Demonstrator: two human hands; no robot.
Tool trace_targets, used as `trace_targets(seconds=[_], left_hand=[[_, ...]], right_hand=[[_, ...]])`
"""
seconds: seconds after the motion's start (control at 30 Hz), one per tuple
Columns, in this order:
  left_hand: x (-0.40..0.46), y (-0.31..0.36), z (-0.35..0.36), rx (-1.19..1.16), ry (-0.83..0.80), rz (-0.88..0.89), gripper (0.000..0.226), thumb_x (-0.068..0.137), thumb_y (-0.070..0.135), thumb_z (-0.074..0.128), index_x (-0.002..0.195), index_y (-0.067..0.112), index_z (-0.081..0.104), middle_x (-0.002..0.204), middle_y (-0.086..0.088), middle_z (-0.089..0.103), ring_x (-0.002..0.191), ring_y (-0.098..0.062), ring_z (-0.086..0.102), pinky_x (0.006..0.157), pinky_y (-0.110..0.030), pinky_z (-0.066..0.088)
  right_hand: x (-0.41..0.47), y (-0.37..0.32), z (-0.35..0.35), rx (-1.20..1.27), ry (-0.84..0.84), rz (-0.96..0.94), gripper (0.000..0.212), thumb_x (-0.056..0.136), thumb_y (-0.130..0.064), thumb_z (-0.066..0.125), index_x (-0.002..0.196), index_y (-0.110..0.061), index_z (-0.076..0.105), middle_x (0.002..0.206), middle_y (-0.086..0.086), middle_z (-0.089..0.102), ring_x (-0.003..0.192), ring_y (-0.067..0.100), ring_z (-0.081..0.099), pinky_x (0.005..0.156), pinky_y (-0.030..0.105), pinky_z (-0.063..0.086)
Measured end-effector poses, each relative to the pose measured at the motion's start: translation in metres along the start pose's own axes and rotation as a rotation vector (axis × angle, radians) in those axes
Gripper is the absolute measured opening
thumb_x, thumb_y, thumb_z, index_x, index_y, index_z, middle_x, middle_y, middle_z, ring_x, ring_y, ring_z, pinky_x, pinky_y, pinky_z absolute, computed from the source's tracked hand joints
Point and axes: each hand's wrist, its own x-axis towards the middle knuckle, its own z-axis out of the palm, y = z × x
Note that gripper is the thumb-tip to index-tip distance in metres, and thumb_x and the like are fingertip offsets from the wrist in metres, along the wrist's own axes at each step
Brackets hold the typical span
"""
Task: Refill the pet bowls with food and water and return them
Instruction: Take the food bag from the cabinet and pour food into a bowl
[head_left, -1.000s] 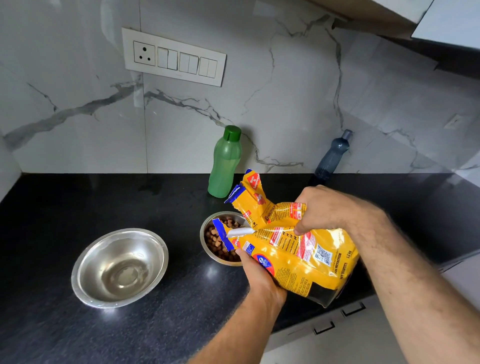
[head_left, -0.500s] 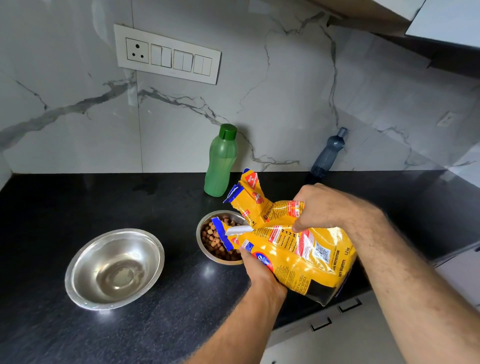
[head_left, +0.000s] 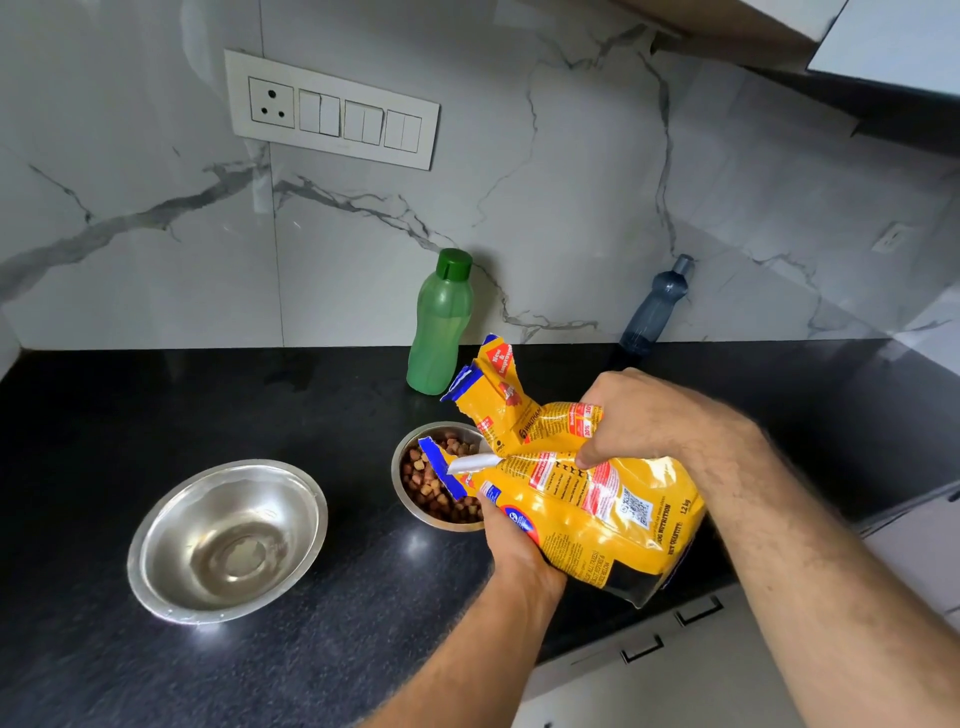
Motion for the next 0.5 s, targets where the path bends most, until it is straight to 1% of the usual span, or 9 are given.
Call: trace_targets(seconds=[0.13, 0.27, 0.37, 0.5], left_hand=[[0.0013, -0.0005, -0.0013, -0.003, 0.001, -0.001, 0.072, 0.093, 0.072, 0.037, 0.129, 0.016, 0.065, 0.119, -0.018, 0.071, 0.115, -0.041, 0.064, 0.104, -0.061, 0.045], [0.001, -0.0024, -0.0008, -0.013, -0.013, 0.015, 0.075, 0.09, 0.075, 0.039, 0.129, 0.016, 0.066, 0.119, -0.017, 0.072, 0.115, -0.04, 0.065, 0.105, -0.061, 0.044], [0.0, -0.0055, -0.0006, -0.027, -0.016, 0.036, 0.078, 0.087, 0.079, 0.039, 0.126, 0.018, 0.067, 0.118, -0.015, 0.073, 0.113, -0.039, 0.066, 0.103, -0.061, 0.046], [-0.0019, -0.0086, 0.0003, -0.033, -0.045, 0.039, 0.076, 0.087, 0.079, 0.038, 0.122, 0.019, 0.069, 0.12, -0.016, 0.071, 0.114, -0.04, 0.065, 0.103, -0.062, 0.046]], right_hand=[[-0.0006, 0.001, 0.0031, 0.0, 0.0, -0.006, 0.021, 0.076, -0.035, 0.092, 0.075, -0.023, 0.074, 0.073, -0.007, 0.076, 0.06, 0.007, 0.075, 0.052, 0.024, 0.055], [-0.0026, 0.002, 0.0021, 0.007, 0.003, -0.004, 0.022, 0.075, -0.036, 0.092, 0.075, -0.024, 0.073, 0.074, -0.006, 0.076, 0.061, 0.008, 0.075, 0.055, 0.026, 0.057], [-0.0049, 0.0018, -0.0002, 0.004, -0.005, -0.005, 0.021, 0.076, -0.036, 0.092, 0.078, -0.024, 0.075, 0.077, -0.006, 0.077, 0.064, 0.009, 0.076, 0.061, 0.03, 0.062], [-0.0064, 0.0012, -0.0018, -0.012, -0.011, -0.012, 0.021, 0.077, -0.037, 0.091, 0.082, -0.023, 0.076, 0.08, -0.005, 0.078, 0.067, 0.01, 0.077, 0.063, 0.03, 0.063]])
